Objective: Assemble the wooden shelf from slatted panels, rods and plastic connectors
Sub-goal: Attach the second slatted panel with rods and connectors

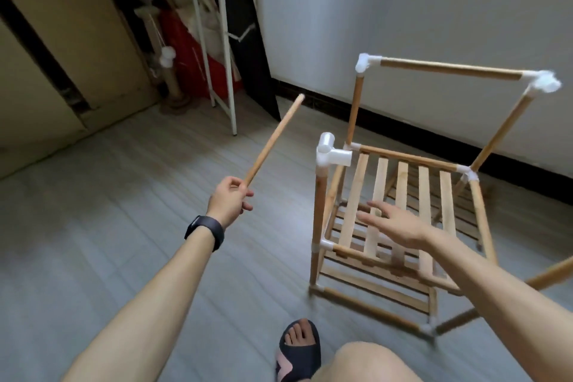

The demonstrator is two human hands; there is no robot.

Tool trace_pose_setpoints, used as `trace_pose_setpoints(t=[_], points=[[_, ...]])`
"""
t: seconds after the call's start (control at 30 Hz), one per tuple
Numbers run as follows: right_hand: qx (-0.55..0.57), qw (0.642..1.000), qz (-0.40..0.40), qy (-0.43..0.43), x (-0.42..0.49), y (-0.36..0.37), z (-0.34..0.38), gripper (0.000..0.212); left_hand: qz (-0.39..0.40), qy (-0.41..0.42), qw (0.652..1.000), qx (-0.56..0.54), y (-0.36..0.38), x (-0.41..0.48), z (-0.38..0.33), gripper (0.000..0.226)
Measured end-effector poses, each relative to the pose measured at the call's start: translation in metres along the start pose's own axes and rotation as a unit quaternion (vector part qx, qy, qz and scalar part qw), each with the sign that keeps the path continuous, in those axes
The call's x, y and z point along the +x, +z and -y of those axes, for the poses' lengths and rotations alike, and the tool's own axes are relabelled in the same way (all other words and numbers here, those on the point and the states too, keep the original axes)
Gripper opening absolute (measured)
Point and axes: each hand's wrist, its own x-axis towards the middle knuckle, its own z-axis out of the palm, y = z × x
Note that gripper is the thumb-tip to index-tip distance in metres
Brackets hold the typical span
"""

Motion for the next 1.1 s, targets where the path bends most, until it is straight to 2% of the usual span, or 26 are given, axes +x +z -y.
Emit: trace_pose_setpoints(t=[0.07, 0.13, 0.23, 0.3, 0.37, 0.43, 0.5, 0.57, 0.67, 0.73, 0.93, 1.1], points=[[0.153, 0.986, -0.063, -0.02, -0.023, -0.022, 0.018, 0.091, -0.042, 0.115, 0.991, 0.057, -0.02, -0.016, -0.046, 0.009], [0.277, 0.952, -0.117, -0.05, -0.051, -0.046, 0.038, 0.073, -0.08, 0.214, 0.967, 0.114, -0.033, -0.038, -0.092, 0.007], [0.451, 0.871, -0.141, -0.137, -0.097, -0.079, 0.069, 0.045, -0.088, 0.337, 0.926, 0.142, -0.033, -0.067, -0.15, 0.01], [0.537, 0.814, -0.144, -0.166, -0.119, -0.092, 0.083, 0.038, -0.06, 0.408, 0.894, 0.172, -0.022, -0.082, -0.173, 0.013], [0.609, 0.759, -0.168, -0.155, -0.132, -0.094, 0.089, 0.041, -0.023, 0.466, 0.857, 0.219, -0.004, -0.094, -0.183, 0.018], [0.67, 0.701, -0.219, -0.109, -0.137, -0.088, 0.085, 0.044, -0.008, 0.508, 0.823, 0.254, 0.014, -0.106, -0.183, 0.021], [0.681, 0.675, -0.279, -0.055, -0.141, -0.077, 0.074, 0.042, -0.005, 0.534, 0.804, 0.263, 0.029, -0.112, -0.178, 0.026], [0.671, 0.667, -0.323, -0.022, -0.146, -0.066, 0.064, 0.039, 0.019, 0.5, 0.822, 0.273, 0.043, -0.113, -0.17, 0.035], [0.653, 0.656, -0.378, -0.004, -0.154, -0.053, 0.057, 0.038, 0.072, 0.372, 0.901, 0.21, 0.06, -0.112, -0.156, 0.037], [0.644, 0.657, -0.393, 0.001, -0.158, -0.047, 0.057, 0.038, 0.078, 0.31, 0.935, 0.152, 0.069, -0.112, -0.148, 0.033], [0.639, 0.662, -0.392, 0.007, -0.16, -0.039, 0.054, 0.037, 0.013, 0.282, 0.959, 0.03, 0.092, -0.115, -0.136, 0.03], [0.642, 0.665, -0.382, -0.002, -0.16, -0.04, 0.055, 0.035, -0.001, 0.241, 0.969, -0.06, 0.103, -0.12, -0.135, 0.026]])
